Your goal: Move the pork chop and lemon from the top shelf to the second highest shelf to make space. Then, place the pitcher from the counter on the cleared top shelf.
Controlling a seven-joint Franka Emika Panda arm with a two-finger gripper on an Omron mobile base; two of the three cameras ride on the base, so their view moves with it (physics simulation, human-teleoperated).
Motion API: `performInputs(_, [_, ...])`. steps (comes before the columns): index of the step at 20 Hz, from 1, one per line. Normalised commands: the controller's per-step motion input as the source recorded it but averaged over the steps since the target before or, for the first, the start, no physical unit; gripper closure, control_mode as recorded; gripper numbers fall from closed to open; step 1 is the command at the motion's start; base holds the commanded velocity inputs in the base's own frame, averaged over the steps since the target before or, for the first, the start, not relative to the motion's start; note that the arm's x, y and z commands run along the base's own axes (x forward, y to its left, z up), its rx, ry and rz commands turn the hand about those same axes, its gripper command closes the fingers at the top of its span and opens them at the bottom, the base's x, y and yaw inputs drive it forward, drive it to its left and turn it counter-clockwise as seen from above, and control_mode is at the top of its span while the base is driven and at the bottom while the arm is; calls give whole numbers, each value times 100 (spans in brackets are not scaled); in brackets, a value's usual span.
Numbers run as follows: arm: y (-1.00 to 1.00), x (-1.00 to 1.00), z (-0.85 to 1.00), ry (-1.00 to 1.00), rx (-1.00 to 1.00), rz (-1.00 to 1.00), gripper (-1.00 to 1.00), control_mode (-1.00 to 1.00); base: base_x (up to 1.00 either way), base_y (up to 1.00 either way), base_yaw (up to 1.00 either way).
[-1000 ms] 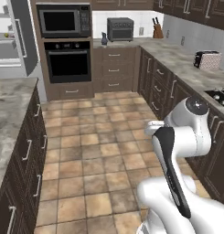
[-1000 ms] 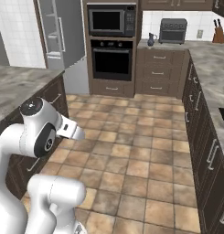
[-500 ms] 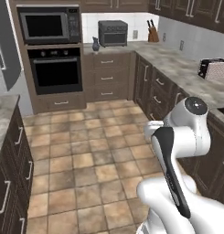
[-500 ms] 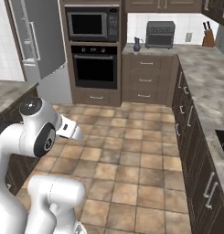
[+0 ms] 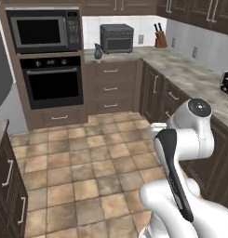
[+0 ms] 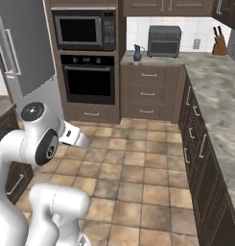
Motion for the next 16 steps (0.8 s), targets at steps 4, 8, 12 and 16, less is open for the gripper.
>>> performInputs(4, [0, 0, 0, 0, 0, 0, -100, 100, 100, -23, -3])
performInputs(8, [0, 0, 0, 0, 0, 0, -100, 100, 100, -38, 0])
performInputs(12, [0, 0, 0, 0, 0, 0, -100, 100, 100, -53, 5])
performInputs(16, [0, 0, 0, 0, 0, 0, -100, 100, 100, -59, 14])
